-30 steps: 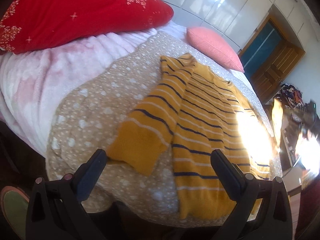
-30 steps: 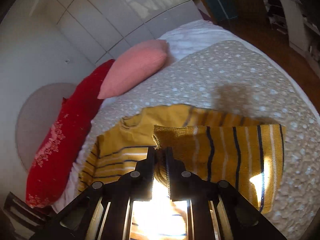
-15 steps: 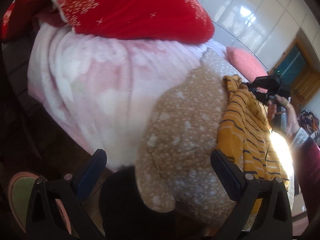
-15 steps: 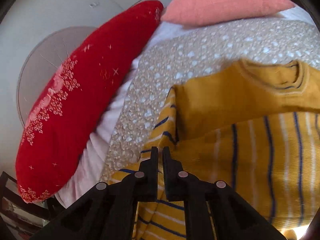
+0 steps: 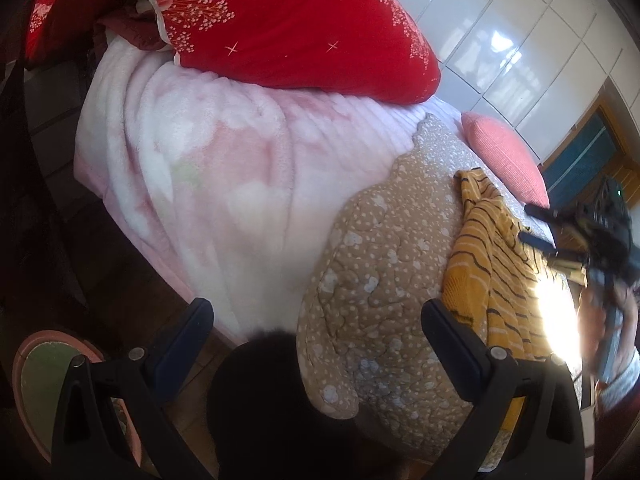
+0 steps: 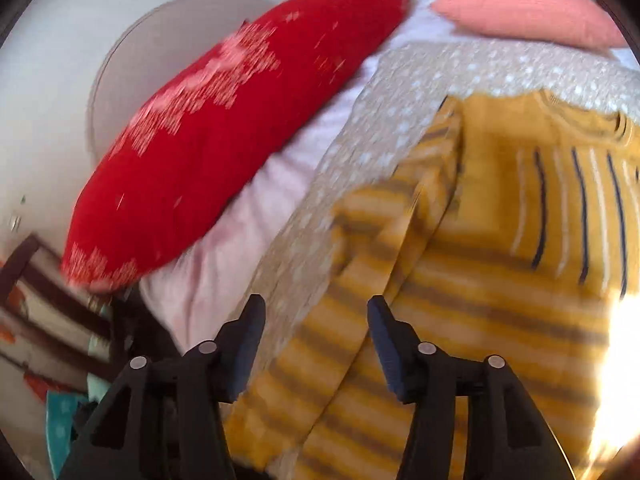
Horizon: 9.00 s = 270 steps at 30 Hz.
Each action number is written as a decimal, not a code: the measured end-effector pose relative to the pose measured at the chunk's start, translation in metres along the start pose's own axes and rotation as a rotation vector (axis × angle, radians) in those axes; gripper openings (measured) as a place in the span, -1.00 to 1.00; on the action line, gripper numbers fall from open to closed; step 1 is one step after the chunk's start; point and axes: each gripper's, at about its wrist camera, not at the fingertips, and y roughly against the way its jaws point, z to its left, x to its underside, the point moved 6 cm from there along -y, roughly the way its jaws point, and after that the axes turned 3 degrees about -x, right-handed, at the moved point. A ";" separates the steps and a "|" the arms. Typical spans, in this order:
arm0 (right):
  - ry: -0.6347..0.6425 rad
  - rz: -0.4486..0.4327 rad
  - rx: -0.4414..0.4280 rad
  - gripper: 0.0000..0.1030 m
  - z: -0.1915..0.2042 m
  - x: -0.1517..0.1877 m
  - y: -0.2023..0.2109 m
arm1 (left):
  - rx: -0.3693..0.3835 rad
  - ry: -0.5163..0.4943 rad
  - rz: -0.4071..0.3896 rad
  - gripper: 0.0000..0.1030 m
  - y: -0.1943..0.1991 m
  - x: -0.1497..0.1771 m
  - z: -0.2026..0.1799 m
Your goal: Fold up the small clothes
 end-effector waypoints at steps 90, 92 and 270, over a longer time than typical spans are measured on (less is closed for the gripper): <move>-0.063 -0.083 0.086 0.12 -0.163 -0.113 0.040 | 0.219 -0.251 0.159 -0.64 -0.240 -0.091 -0.298; -0.062 -0.034 0.103 0.12 -0.161 -0.125 0.009 | 0.202 -0.285 0.119 -0.64 -0.238 -0.086 -0.298; -0.474 -0.437 0.042 -0.48 -0.248 0.000 0.173 | 0.294 -0.307 0.358 -0.70 -0.220 -0.076 -0.358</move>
